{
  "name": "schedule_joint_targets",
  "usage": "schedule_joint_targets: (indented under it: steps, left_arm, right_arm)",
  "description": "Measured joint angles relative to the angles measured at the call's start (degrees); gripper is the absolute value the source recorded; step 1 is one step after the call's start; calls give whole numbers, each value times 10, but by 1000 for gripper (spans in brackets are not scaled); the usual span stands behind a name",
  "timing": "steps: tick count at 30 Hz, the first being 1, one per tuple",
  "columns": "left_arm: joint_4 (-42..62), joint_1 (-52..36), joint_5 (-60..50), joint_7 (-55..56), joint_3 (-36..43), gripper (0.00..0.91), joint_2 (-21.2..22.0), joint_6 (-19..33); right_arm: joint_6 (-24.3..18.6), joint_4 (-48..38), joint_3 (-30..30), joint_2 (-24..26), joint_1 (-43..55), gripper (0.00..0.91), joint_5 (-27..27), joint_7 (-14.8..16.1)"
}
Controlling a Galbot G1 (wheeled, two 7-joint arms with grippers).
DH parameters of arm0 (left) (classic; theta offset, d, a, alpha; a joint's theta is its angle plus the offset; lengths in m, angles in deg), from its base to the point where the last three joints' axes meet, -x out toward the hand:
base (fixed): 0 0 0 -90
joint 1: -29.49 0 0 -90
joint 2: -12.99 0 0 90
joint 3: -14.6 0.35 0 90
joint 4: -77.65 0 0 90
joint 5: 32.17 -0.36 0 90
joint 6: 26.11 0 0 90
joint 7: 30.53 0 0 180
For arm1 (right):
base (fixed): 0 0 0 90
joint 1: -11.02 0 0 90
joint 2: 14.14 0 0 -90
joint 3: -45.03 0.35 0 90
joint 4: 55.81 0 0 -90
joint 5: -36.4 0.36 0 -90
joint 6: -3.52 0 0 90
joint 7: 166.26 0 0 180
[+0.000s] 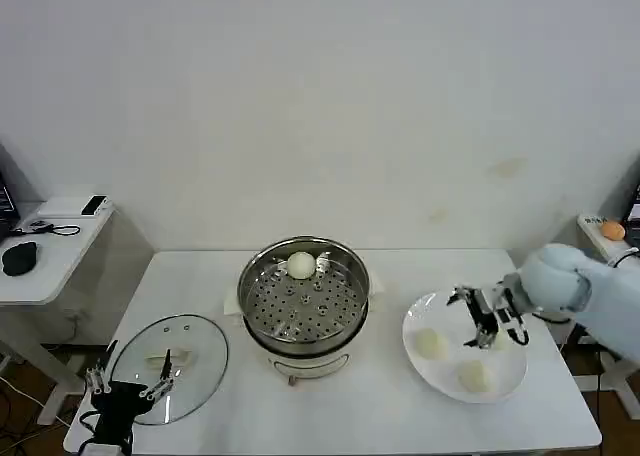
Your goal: Take steamed baozi put them in steamer then cover it.
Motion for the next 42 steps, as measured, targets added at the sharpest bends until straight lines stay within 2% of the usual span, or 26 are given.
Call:
schedule_joint_targets:
  steps: [20,31,42]
  left_arm:
    - [9,-1,0,0,-10,907,4,0]
    - [11,-1,0,0,-12,907,4,0]
    - [4,1,0,0,-11,907,7,-1]
  right_arm:
    - [9,-107,43,-104,-77,907,-29,-2]
    - [22,-132,45,-137,-83,665,-37,5]
    - [24,-130,40,-133,-71,635,-31,19]
